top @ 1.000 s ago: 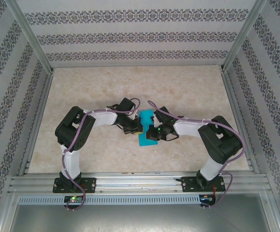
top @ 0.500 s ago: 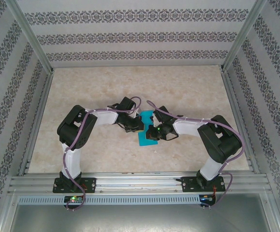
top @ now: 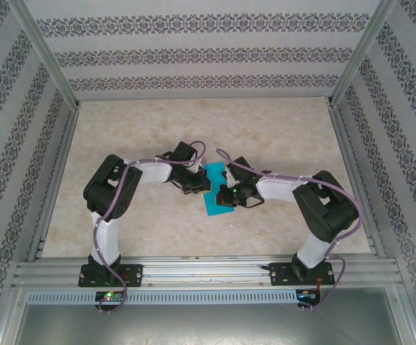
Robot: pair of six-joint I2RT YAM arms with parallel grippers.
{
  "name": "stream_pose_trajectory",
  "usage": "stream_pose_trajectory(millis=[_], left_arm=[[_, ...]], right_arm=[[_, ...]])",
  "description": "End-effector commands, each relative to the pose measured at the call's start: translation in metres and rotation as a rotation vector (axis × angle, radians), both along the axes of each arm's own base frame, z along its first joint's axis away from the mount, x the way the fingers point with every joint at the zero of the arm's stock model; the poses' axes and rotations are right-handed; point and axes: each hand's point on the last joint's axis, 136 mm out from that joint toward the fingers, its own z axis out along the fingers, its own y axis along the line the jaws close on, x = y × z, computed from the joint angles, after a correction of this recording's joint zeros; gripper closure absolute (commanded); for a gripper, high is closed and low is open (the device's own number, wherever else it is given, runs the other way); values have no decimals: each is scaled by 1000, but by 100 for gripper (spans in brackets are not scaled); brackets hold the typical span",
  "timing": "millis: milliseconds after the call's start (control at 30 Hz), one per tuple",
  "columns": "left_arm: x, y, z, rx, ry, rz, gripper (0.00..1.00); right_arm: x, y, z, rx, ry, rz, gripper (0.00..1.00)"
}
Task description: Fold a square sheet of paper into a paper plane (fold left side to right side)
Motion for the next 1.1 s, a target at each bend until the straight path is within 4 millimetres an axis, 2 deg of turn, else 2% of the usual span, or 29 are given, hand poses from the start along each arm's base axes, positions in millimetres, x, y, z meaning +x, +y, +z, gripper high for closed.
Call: stream_pose_trajectory(millis=[0, 167, 367, 700, 1067], left_arm=[[43, 33, -17, 91, -81, 85, 100], [67, 47, -14, 122, -115, 108, 100], [92, 54, -15, 133, -135, 133, 100], [119, 68, -24, 161, -147, 181, 100], [158, 76, -14, 181, -186, 202, 100]], right_arm=[[-39, -52, -51, -254, 155, -22, 100], [-39, -51, -51, -248, 156, -19, 100], [-40, -48, -50, -230, 161, -18, 100], [-41, -47, -50, -214, 164, -34, 100], [-40, -45, -53, -201, 172, -55, 100]])
